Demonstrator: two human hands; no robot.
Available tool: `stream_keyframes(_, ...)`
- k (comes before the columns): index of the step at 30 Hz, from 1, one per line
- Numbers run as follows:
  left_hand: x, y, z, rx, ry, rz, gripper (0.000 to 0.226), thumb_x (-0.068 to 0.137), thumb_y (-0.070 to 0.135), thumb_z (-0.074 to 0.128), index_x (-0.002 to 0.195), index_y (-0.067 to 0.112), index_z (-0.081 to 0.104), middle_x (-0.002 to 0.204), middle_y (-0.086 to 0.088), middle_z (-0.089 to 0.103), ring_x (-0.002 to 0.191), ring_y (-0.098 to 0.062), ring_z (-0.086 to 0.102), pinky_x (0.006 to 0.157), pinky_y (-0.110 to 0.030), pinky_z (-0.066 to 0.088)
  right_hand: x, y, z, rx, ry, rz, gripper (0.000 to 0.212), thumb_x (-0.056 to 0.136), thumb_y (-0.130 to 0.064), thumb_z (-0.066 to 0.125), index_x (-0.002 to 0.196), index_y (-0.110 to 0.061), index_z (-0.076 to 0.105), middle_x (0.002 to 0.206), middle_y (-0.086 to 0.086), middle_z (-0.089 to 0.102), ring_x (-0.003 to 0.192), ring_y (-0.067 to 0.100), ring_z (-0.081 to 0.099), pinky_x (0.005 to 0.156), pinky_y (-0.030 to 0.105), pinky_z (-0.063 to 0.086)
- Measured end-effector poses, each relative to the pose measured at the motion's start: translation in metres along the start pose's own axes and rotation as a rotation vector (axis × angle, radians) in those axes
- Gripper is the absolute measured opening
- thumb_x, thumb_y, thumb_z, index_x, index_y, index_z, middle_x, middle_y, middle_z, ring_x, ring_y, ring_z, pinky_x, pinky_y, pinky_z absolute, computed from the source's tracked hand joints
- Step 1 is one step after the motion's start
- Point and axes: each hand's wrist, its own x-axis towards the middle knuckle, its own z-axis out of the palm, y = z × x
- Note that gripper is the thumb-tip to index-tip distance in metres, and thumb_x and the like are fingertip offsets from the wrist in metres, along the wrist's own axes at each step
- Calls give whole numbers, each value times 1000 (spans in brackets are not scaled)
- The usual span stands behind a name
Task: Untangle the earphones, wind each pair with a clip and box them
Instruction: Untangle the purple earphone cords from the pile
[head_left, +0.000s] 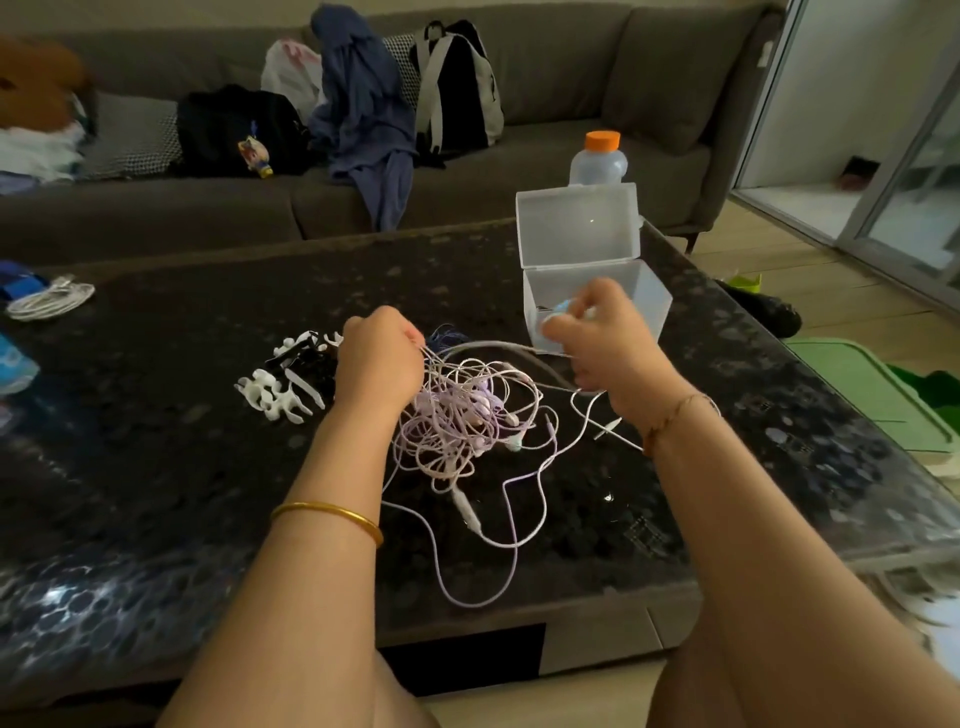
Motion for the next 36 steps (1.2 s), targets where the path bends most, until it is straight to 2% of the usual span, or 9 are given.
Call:
stream_keyframes(5, -3, 9, -7, -194, 38, 34, 30, 96, 4, 34, 96, 15, 61, 110, -14, 58, 86, -33, 62, 63, -31, 45, -4, 0, 3, -422, -309, -106, 26, 86, -38, 63, 101, -17, 59, 88, -4, 58, 76, 10, 55, 67, 23, 47)
stream_keyframes(9, -7, 14, -11, -331, 41, 24, 27, 97, 5, 34, 99, 12, 60, 92, -1, 61, 61, -8, 50, 49, -18, 34, -7, -1, 0, -461, -485, -166, 11, 87, -20, 62, 91, -20, 73, 89, -6, 69, 88, 15, 63, 79, 26, 52)
stream_keyframes(12, -10, 18, -15, -517, -21, -1, 25, 94, 4, 36, 90, 16, 58, 90, -1, 67, 79, -12, 62, 64, -19, 44, -3, 1, 3, -365, -300, -191, 14, 89, -16, 59, 93, -15, 72, 79, -8, 65, 77, 17, 62, 73, 28, 53)
stream_keyframes(15, -14, 23, -16, -516, -144, 22, 26, 91, 5, 37, 83, 15, 60, 76, -2, 61, 77, -12, 61, 67, -23, 44, -1, 0, 4, -39, -22, -153, 12, 90, -16, 58, 89, -14, 70, 70, -8, 58, 63, 6, 51, 58, 18, 44)
stream_keyframes(19, -18, 28, -10, -485, -328, 53, 27, 96, 22, 42, 83, 18, 66, 69, 0, 51, 73, -17, 55, 74, -32, 46, -5, -5, 10, 270, 22, -91, 19, 91, -12, 55, 77, -19, 65, 65, -2, 54, 51, 6, 41, 45, 17, 35)
stream_keyframes(24, -21, 29, -14, -483, -476, 115, 13, 89, 22, 61, 85, 24, 73, 94, 3, 71, 95, -12, 63, 90, -35, 48, -7, -8, 14, 287, 163, -96, 15, 90, -14, 59, 78, -21, 66, 71, -11, 57, 65, 7, 51, 59, 22, 44)
stream_keyframes(28, -21, 22, -14, -288, -497, 150, 7, 87, 18, 66, 84, 24, 69, 88, 3, 68, 85, -11, 62, 80, -29, 50, -2, -9, 9, 262, 322, -170, 13, 90, -14, 58, 79, -17, 65, 73, -14, 56, 71, 5, 53, 68, 25, 49)
stream_keyframes(32, -20, 15, -13, -240, -348, 98, 8, 90, 19, 63, 88, 15, 69, 89, -4, 67, 85, -18, 62, 80, -36, 50, 3, -6, -3, 41, 314, -145, 16, 93, -17, 53, 96, -6, 64, 83, -1, 57, 75, 10, 54, 65, 24, 51)
stream_keyframes(36, -16, 12, -11, -240, -177, 17, 18, 93, 15, 56, 88, 1, 67, 84, -18, 63, 76, -29, 60, 80, -40, 52, 4, 0, -4, -50, 35, 113, 40, 87, -5, 54, 126, -15, 51, 109, 5, 49, 91, 18, 53, 74, 27, 48)
